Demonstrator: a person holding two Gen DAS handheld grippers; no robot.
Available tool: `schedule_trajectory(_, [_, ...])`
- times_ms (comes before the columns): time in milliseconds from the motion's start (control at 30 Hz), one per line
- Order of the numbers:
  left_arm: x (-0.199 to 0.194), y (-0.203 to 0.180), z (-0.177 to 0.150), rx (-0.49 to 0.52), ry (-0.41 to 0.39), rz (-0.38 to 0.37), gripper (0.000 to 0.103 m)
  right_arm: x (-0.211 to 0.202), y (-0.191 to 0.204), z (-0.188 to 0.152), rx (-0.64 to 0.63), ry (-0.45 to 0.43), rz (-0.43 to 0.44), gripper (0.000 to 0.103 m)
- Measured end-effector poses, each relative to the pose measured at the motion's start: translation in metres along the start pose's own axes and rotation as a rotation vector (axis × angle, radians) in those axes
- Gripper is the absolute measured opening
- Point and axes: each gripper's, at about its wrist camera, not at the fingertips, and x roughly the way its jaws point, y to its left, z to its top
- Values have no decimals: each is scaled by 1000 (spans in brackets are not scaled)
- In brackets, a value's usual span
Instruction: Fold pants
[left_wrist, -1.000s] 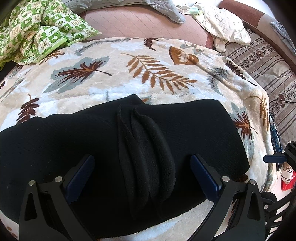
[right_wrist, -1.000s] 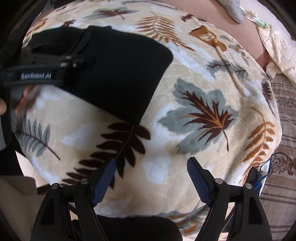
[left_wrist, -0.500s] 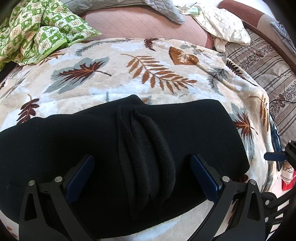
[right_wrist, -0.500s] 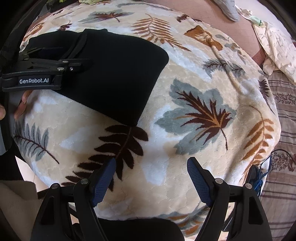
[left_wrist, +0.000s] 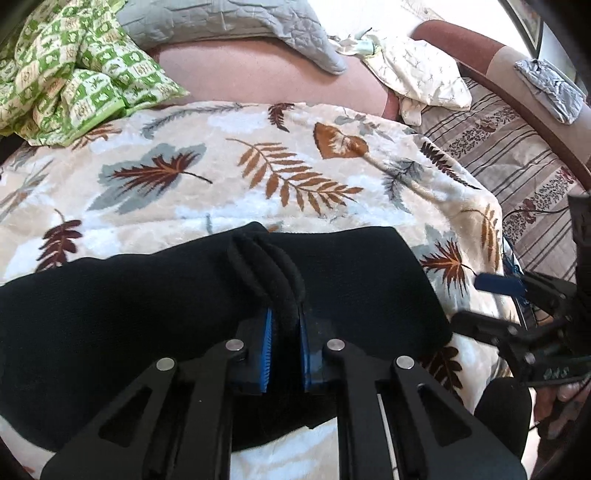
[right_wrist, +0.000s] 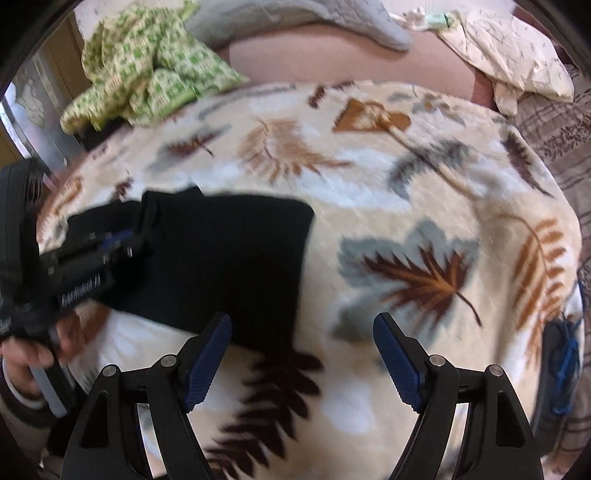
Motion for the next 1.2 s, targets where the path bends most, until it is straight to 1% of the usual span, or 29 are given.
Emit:
schedule_trajectory(67, [-5,3,-1,-3,-4,3,10,2,8,3,0,-36,33,80])
schedule_trajectory(133, [-3,6,-1,6,-6,33,10,8,16,8,2,-63,61,79])
schedule_trajectory(200, [10,9,-2,-4,13,56,10,21,23,13,4,-77,74,67])
schedule_trajectory(233, [14,10,-2,-9,22,58,10,28,25,14,5,-75,69,57])
schedule_trajectory(267, [17,12,-3,-11,26,63,11,35,28,15,4,-67,54,50])
schedule_trajectory(300, [19,13,-4,-18,25,66,12,45,30,15,-4,-54,27,50])
schedule_trajectory(367, [19,17,-4,-37,23,68,19,54,32,12,-24,-53,9,50])
schedule_trajectory(433, [15,24,-4,-66,27,69,34,56,31,11,-21,-58,9,50])
schedule_trajectory(467, [13,28,-4,-77,31,76,38,54,30,11,-14,-57,12,51])
schedule_trajectory(500, [11,30,-5,-88,31,84,47,51,28,12,-6,-56,15,51])
schedule_trajectory(533, [8,34,-5,-101,29,91,53,46,27,13,5,-56,19,51])
schedule_trajectory(633, [-3,44,-10,-139,22,94,55,31,28,13,20,-81,51,51])
schedule_trajectory(800, [-21,50,-18,-128,0,160,55,17,49,17,-13,-119,84,51])
schedule_trajectory(867, [-29,53,-24,-125,-12,191,58,20,61,19,-30,-123,100,51])
schedule_trajectory(1033, [-43,68,-33,-144,-34,228,63,42,87,20,-57,-91,133,51])
schedule_trajectory(1200, [-47,84,-39,-171,-35,256,64,59,108,17,-81,-69,138,50])
